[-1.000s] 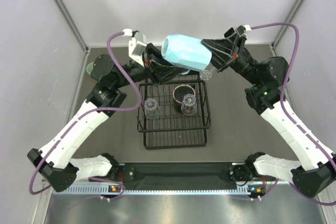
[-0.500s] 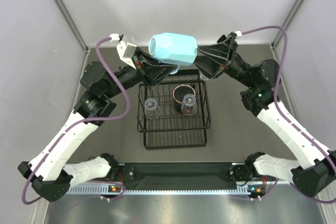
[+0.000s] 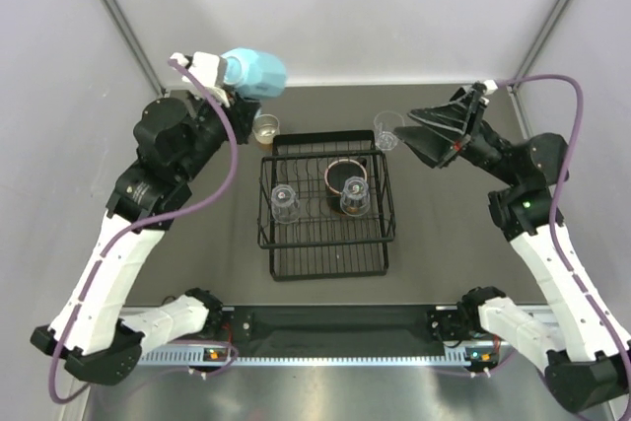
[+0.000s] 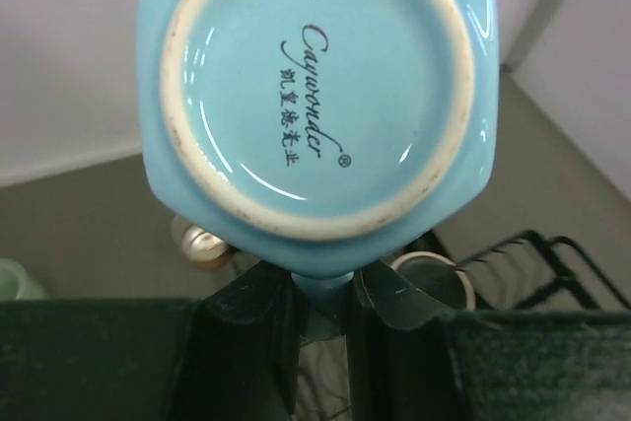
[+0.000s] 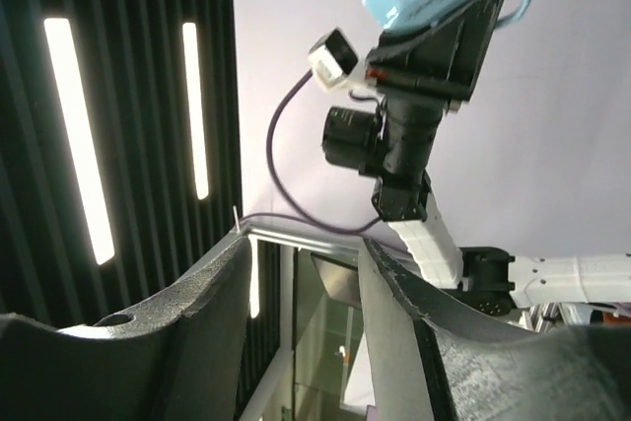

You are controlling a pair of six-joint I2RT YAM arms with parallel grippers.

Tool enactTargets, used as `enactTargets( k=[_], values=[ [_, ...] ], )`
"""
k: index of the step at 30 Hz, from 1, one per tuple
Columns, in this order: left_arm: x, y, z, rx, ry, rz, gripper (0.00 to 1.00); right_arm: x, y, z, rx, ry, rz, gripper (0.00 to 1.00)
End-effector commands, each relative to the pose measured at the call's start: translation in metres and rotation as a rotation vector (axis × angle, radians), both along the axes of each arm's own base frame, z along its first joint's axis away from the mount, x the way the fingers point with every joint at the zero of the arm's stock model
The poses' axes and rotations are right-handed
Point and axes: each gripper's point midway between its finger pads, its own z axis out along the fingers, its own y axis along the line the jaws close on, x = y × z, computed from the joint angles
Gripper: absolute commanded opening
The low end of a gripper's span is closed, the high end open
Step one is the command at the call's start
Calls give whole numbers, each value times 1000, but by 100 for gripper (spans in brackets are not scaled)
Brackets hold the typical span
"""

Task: Load the cups into the dish rack

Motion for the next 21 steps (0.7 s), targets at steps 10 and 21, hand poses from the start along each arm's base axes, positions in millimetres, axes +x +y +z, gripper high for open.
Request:
enactTargets(
  k=[10,21],
  values=[
    [82,115,-91,-88,130,337,0,-23,-22,-12,-54,16,14,46],
    [116,92,-171,-38,104,4,0,-37,-27,-33,-72,54,50,45]
  ],
)
